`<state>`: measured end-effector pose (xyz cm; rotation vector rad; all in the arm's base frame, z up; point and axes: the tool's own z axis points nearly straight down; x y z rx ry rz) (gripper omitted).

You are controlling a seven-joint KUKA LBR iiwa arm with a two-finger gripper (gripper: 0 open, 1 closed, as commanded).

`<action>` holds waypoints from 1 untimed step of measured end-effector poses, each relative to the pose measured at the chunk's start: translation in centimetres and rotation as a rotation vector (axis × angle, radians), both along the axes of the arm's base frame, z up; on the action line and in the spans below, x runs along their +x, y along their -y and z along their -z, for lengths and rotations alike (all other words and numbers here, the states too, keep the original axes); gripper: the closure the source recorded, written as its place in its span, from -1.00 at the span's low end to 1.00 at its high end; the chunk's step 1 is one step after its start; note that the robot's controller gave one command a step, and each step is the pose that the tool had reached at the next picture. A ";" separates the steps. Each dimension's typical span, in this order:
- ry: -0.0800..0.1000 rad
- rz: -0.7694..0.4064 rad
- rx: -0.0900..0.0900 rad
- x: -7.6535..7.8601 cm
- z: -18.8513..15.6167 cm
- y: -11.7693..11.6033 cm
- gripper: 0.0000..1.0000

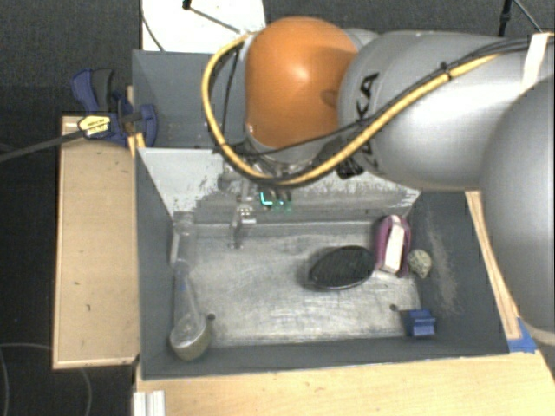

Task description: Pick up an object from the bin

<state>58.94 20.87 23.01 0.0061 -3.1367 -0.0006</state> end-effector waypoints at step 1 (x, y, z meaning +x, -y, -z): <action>0.001 -0.186 0.000 -1.8 12.7 -2.3 -1.00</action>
Offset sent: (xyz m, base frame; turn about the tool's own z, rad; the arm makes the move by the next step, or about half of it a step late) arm -0.0172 0.0234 -0.1235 -0.1852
